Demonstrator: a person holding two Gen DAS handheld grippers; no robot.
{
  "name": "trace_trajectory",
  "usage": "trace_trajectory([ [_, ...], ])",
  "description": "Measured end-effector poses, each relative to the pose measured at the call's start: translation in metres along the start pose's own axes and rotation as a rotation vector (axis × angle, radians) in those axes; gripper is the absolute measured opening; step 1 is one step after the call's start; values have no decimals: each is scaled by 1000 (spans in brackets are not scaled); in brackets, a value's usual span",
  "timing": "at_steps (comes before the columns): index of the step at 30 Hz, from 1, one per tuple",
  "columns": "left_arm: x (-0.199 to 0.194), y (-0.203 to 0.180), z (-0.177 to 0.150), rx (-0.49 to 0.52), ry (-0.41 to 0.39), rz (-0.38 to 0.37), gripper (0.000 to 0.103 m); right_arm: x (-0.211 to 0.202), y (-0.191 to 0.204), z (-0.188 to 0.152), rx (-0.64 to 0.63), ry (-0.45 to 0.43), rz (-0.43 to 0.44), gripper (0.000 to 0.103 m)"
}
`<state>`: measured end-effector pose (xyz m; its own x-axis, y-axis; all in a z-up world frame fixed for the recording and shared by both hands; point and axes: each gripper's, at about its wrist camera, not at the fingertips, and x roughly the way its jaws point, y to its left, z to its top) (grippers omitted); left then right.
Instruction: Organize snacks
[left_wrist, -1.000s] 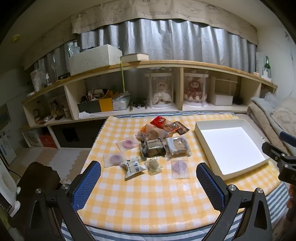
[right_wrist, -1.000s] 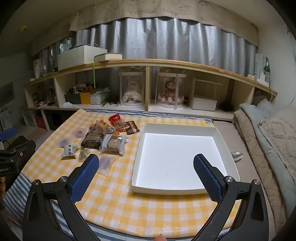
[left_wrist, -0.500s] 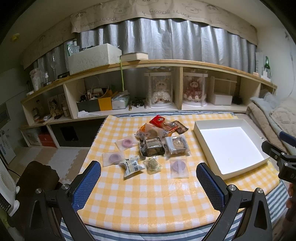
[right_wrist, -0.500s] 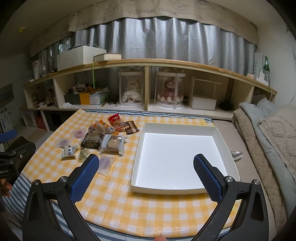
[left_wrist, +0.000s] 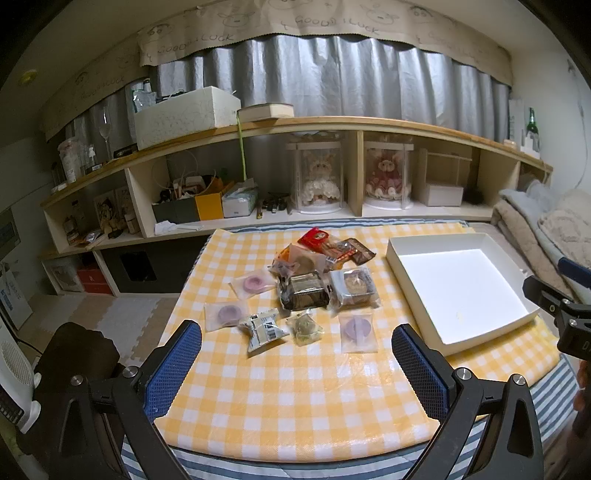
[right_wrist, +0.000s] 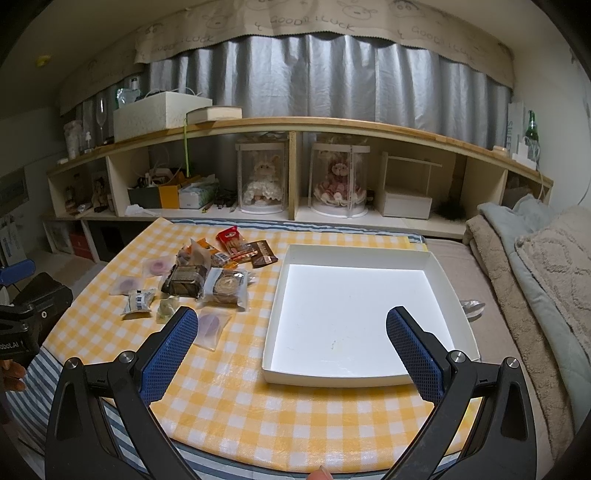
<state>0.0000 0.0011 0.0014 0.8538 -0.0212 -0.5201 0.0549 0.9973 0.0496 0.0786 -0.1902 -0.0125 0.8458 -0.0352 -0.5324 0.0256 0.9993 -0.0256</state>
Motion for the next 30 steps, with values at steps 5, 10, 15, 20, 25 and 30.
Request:
trace_trajectory([
  [5,0,0,-1,5,1,4,103,0,0,0,0,0,1,103],
  [10,0,0,-2,5,1,3,103,0,-1,-1,1,1,1,103],
  [15,0,-1,-1,7,2,4,103,0,-1,0,2,1,1,103],
  [20,0,-1,-1,8,2,4,103,0,-1,0,2,2,2,103],
  [25,0,-1,-1,8,3,4,103,0,-1,0,3,2,3,103],
  [30,0,-1,-1,9,3,4,103,0,-1,0,3,2,3,103],
])
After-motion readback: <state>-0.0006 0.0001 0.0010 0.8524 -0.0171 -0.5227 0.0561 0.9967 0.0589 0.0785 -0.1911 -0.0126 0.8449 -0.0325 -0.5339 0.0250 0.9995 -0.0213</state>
